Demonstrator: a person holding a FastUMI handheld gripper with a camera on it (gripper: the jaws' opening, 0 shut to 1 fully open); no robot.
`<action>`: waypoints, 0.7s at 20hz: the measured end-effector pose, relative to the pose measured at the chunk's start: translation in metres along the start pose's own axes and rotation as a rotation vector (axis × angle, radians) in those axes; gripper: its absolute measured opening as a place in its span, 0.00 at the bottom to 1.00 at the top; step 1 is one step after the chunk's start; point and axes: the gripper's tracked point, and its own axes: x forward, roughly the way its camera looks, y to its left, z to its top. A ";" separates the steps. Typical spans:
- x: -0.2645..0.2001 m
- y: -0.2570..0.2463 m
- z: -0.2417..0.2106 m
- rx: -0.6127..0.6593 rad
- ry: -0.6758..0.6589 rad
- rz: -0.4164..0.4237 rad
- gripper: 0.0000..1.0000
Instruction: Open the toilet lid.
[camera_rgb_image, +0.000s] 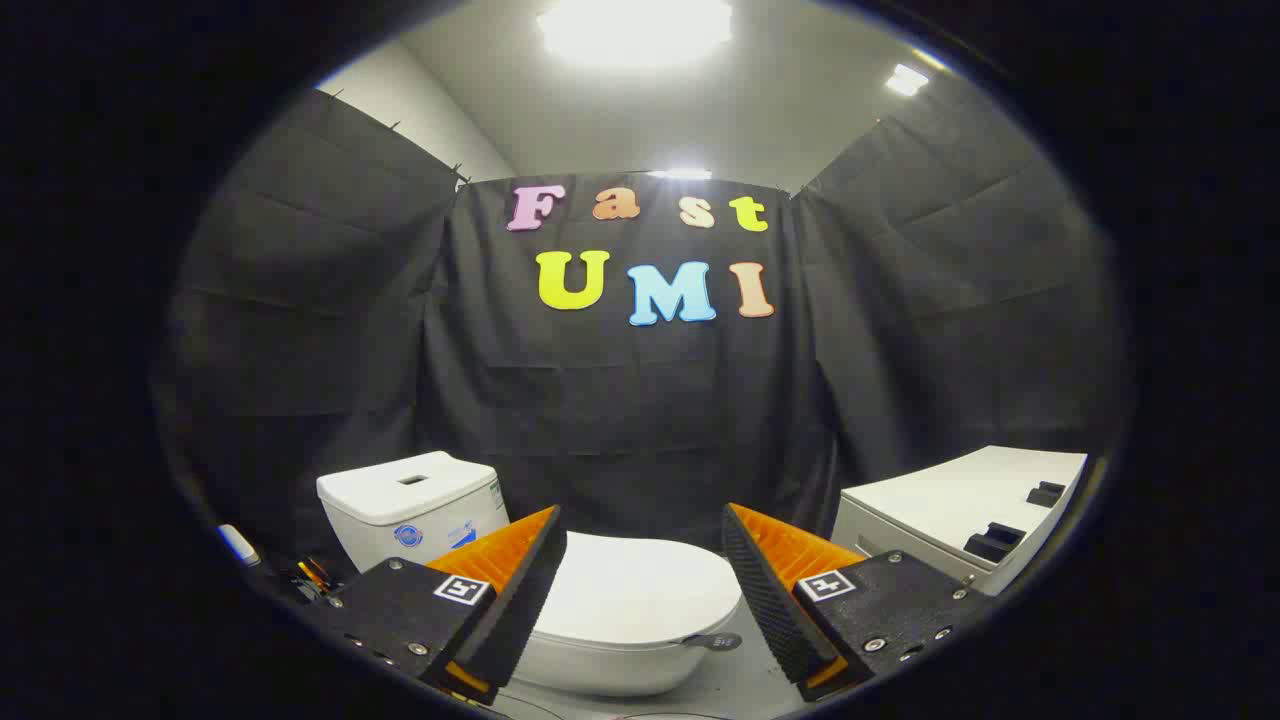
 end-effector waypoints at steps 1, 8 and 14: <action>0.000 0.000 0.001 0.002 -0.001 0.000 0.96; -0.001 0.000 0.001 0.003 0.004 0.004 0.96; 0.000 0.001 0.002 0.034 -0.002 0.005 0.96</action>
